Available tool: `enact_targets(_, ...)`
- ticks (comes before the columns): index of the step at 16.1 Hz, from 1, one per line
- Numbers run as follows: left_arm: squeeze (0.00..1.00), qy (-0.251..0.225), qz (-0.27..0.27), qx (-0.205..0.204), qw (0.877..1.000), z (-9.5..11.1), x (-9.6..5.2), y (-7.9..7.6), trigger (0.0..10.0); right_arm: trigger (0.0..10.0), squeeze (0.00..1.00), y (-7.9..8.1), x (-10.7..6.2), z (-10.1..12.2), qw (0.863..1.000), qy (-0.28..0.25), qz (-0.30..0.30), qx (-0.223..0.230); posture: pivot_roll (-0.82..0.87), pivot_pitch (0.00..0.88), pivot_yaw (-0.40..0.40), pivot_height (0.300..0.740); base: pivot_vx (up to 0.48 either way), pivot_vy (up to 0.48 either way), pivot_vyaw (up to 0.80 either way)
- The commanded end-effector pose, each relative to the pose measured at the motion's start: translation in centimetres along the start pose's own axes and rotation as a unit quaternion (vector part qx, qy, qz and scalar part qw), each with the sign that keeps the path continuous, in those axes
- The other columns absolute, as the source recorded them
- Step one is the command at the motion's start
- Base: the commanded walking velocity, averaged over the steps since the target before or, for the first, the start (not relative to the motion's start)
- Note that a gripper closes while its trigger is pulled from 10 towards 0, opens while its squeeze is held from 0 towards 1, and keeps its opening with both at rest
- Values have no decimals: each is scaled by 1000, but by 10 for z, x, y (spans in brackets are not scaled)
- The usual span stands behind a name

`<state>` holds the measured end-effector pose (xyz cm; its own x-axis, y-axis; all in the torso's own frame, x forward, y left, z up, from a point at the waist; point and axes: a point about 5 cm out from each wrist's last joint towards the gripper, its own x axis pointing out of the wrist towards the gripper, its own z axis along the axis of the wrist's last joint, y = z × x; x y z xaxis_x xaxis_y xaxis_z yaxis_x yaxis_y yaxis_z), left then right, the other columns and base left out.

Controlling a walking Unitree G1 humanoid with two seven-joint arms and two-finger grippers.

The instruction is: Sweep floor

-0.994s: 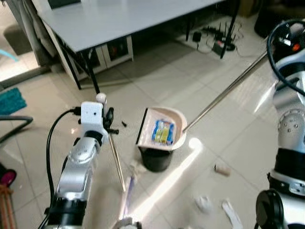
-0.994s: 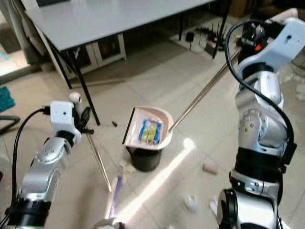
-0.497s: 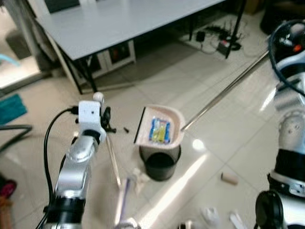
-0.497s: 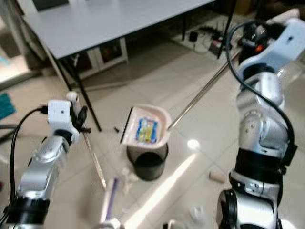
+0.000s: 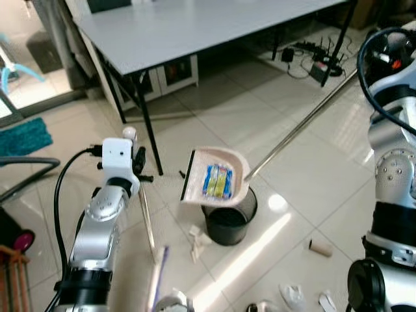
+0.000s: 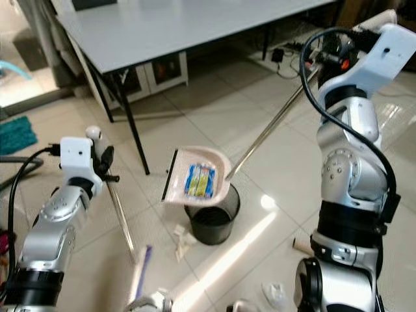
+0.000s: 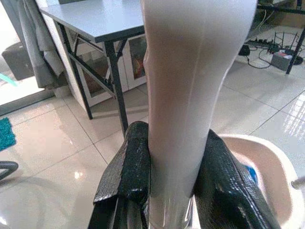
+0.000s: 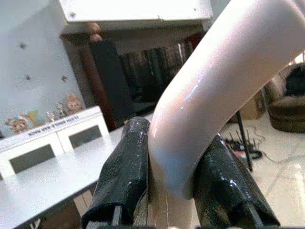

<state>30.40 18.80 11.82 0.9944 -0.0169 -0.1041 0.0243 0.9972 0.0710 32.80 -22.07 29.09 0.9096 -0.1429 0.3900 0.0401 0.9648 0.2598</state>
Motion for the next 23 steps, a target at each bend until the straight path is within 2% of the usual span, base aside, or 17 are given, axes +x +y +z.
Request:
enact_targets(1,0,-13,-3,5,1000,6,1,0,10000,10000,0,5,1,13,999,-39,21,-5,5,84,62,740,0,0,0)
enact_targets(3,0,-12,-2,3,1000,6,1,1,10000,10000,0,10,1,9,998,-35,40,-24,4,87,61,740,0,0,0)
enact_targets(7,0,-4,-8,16,1000,3,1,1,10000,10000,0,26,-2,3,989,-28,108,-97,-4,80,62,740,0,0,0)
enact_targets(10,0,2,-8,17,1000,1,3,0,10000,10000,0,34,-5,2,983,-38,137,-120,-11,83,65,740,0,0,0)
enact_targets(13,0,-3,-13,19,1000,2,4,-3,10000,10000,0,49,-12,-4,972,-50,178,-145,-9,85,65,740,0,0,0)
enact_targets(14,0,-4,-16,23,1000,2,4,-4,10000,10000,0,59,-19,-15,963,-43,207,-165,-7,83,61,740,0,0,0)
enact_targets(16,0,-4,-14,25,1000,1,4,-3,10000,10000,0,67,-22,-22,954,-47,226,-193,-11,67,66,740,0,0,0)
enact_targets(19,0,-9,-18,25,999,2,6,-4,10000,10000,0,77,-25,-19,945,-82,242,-203,-18,47,68,740,0,0,0)
enact_targets(20,0,-7,-20,27,999,1,6,-6,10000,10000,0,83,-29,-21,938,-93,258,-211,-20,41,66,740,0,0,0)
enact_targets(22,0,-9,-22,27,999,1,5,-7,10000,10000,0,89,-34,-23,932,-99,275,-212,-21,32,60,740,0,0,0)
enact_targets(23,0,-10,-22,27,999,1,6,-7,10000,10000,0,95,-37,-27,925,-97,295,-219,-21,26,57,740,0,0,0)
